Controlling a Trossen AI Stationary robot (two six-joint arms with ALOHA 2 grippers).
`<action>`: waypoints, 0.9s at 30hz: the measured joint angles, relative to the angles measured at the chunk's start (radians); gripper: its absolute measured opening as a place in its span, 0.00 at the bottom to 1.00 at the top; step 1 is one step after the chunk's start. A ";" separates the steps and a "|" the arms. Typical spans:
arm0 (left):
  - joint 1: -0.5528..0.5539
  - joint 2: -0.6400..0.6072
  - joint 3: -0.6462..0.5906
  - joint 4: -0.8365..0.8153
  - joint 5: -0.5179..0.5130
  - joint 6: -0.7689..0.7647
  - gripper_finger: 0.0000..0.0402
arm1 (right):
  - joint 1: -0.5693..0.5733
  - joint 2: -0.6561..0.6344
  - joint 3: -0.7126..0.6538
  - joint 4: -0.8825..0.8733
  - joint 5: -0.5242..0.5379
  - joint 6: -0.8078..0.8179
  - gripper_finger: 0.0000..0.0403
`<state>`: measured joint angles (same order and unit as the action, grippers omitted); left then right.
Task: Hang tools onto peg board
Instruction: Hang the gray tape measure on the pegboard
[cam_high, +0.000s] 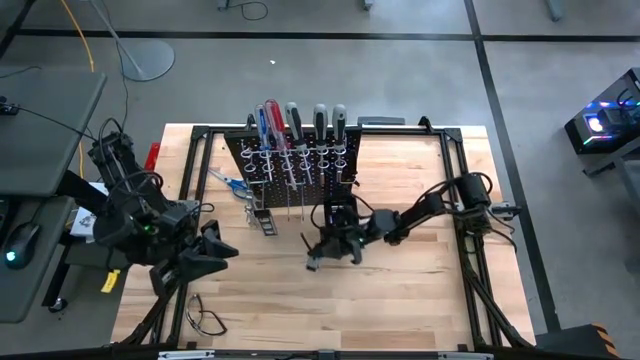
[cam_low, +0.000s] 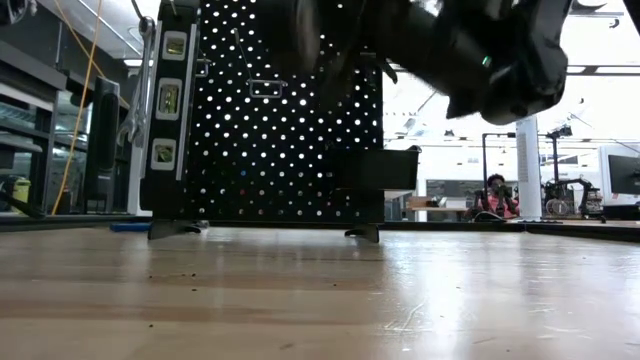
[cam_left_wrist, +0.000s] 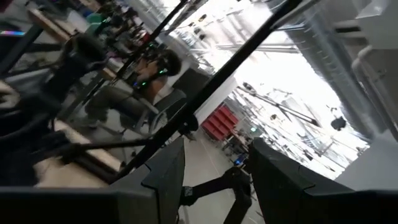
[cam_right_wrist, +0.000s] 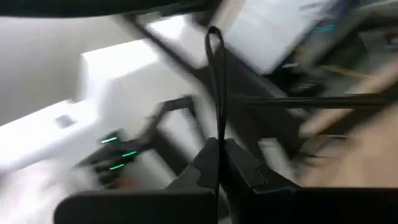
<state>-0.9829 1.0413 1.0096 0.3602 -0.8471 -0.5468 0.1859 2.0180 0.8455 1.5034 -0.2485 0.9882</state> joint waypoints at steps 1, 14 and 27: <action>0.000 0.005 0.000 -0.011 -0.007 -0.019 0.40 | 0.013 0.000 0.009 0.032 -0.021 0.002 0.00; 0.166 0.216 0.000 0.037 0.146 -0.180 0.40 | 0.095 -0.002 0.339 0.013 -0.189 0.004 0.00; 0.338 0.286 0.000 0.327 0.516 -0.068 0.40 | 0.096 -0.002 0.535 -0.120 -0.259 0.006 0.00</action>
<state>-0.6448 1.3277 1.0092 0.6872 -0.3308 -0.6149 0.2821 2.0163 1.3800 1.3836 -0.5079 0.9943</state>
